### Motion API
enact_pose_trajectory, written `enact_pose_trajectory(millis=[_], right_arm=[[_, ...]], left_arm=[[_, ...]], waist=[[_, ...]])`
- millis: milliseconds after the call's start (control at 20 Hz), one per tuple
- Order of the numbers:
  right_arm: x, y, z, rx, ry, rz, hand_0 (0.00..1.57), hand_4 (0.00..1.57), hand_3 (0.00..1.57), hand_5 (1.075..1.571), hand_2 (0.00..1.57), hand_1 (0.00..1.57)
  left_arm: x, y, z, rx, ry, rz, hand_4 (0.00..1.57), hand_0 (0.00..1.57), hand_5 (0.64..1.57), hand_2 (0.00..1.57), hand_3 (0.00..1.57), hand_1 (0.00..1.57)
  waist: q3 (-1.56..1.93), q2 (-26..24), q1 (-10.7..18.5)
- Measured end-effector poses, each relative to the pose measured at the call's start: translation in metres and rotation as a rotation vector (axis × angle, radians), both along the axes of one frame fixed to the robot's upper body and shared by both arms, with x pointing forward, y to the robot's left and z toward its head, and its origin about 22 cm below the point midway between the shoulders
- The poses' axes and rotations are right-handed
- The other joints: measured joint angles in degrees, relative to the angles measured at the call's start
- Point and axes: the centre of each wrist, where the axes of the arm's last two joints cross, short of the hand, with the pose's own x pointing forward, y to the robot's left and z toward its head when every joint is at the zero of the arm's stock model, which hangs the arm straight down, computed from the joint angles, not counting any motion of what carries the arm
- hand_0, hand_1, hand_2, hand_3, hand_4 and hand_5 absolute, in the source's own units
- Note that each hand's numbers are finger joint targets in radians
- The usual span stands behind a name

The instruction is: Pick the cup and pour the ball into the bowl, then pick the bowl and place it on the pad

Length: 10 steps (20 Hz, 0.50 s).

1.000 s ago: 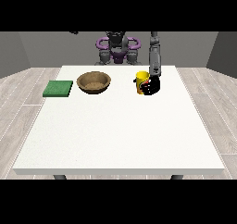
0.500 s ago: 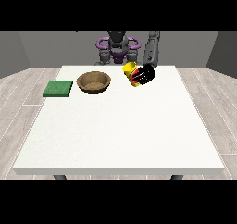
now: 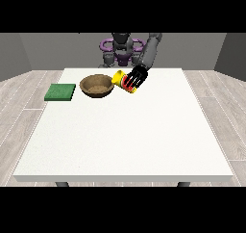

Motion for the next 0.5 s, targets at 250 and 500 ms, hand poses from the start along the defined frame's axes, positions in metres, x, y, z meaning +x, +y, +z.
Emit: enact_pose_trajectory(millis=[250, 500], right_arm=[[0.004, 0.003, -0.002, -0.001, -0.016, 0.0, 0.0, 0.34, 0.0, 1.564, 0.0, 0.0], [0.015, 0.003, -0.012, 0.002, 0.019, 0.004, 0.0, 0.37, 0.0, 1.565, 0.0, 0.0]], left_arm=[[0.012, -0.012, 0.015, 0.116, -0.039, 0.048, 0.8, 1.37, 1.567, 1.57, 1.57, 1.37], [0.018, -0.03, 0.019, 0.338, -0.067, 0.07, 0.82, 1.34, 1.537, 1.5, 1.57, 1.34]], waist=[[-0.03, 1.41, 0.03], [0.06, -0.44, 0.35]])
